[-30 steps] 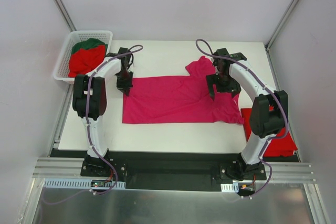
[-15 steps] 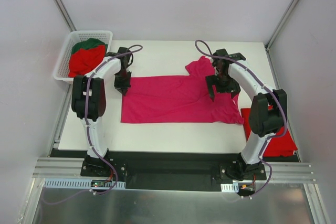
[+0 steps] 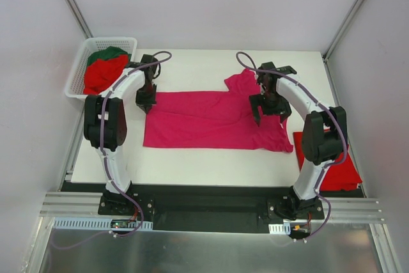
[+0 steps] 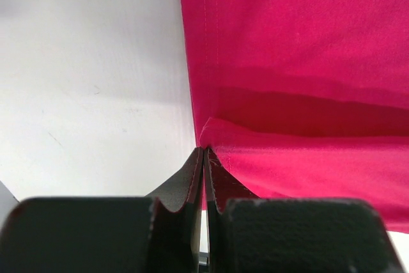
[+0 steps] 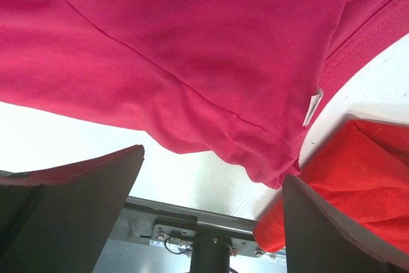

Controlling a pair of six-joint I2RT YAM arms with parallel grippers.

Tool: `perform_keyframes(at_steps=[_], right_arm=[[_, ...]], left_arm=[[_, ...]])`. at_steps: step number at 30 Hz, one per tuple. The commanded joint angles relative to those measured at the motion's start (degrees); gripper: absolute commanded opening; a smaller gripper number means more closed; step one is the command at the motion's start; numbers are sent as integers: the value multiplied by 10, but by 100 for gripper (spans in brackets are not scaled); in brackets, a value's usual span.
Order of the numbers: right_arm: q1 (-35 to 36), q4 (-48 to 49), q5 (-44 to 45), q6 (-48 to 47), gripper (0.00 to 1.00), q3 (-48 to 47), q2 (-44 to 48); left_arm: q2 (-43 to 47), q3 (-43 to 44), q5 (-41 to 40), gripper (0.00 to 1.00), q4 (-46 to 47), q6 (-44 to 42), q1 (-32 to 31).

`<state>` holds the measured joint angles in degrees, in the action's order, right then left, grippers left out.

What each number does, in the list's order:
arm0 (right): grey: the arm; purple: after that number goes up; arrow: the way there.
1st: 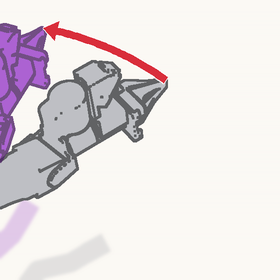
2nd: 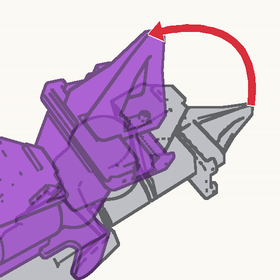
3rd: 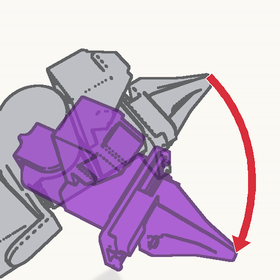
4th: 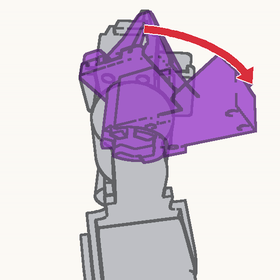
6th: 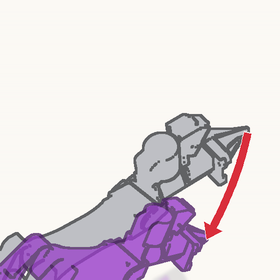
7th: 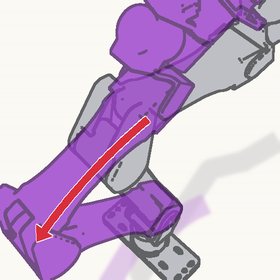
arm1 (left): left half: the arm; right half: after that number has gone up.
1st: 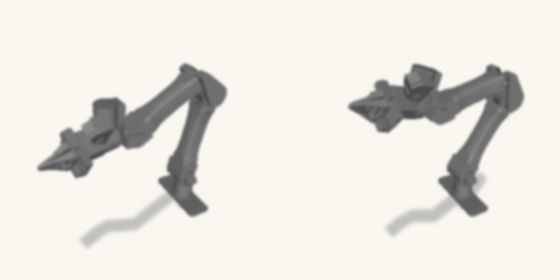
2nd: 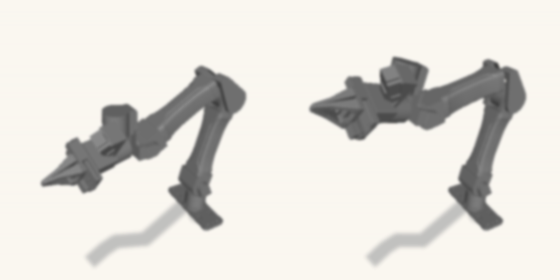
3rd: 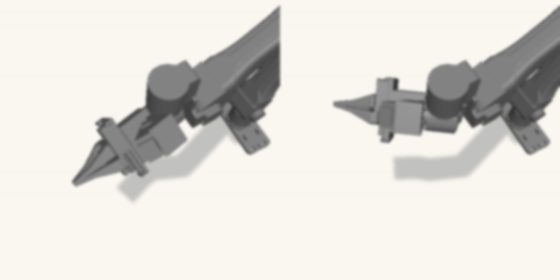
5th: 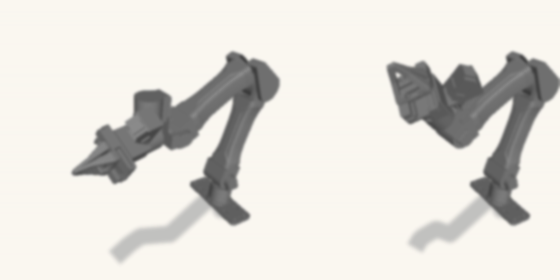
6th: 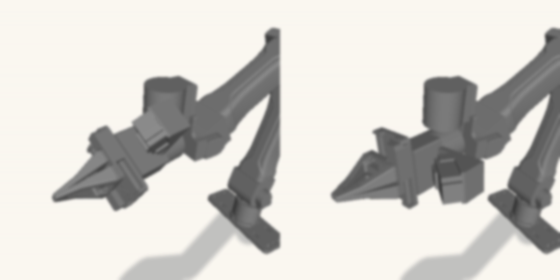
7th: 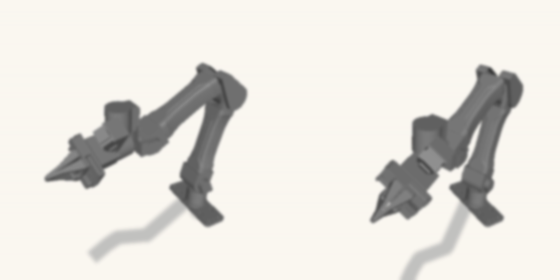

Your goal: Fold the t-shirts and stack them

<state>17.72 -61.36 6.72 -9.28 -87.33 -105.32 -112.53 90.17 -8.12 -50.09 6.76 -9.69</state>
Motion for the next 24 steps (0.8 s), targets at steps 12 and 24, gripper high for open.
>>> perform_keyframes(at_steps=[12,24], right_arm=[[-2,-9,-4,-5,95,8,3],[-2,-11,-3,-8,96,7,5]], left_arm=[[-8,31,-39,0,-26,-1,26],[-61,80,-29,0,-34,-2,41]])
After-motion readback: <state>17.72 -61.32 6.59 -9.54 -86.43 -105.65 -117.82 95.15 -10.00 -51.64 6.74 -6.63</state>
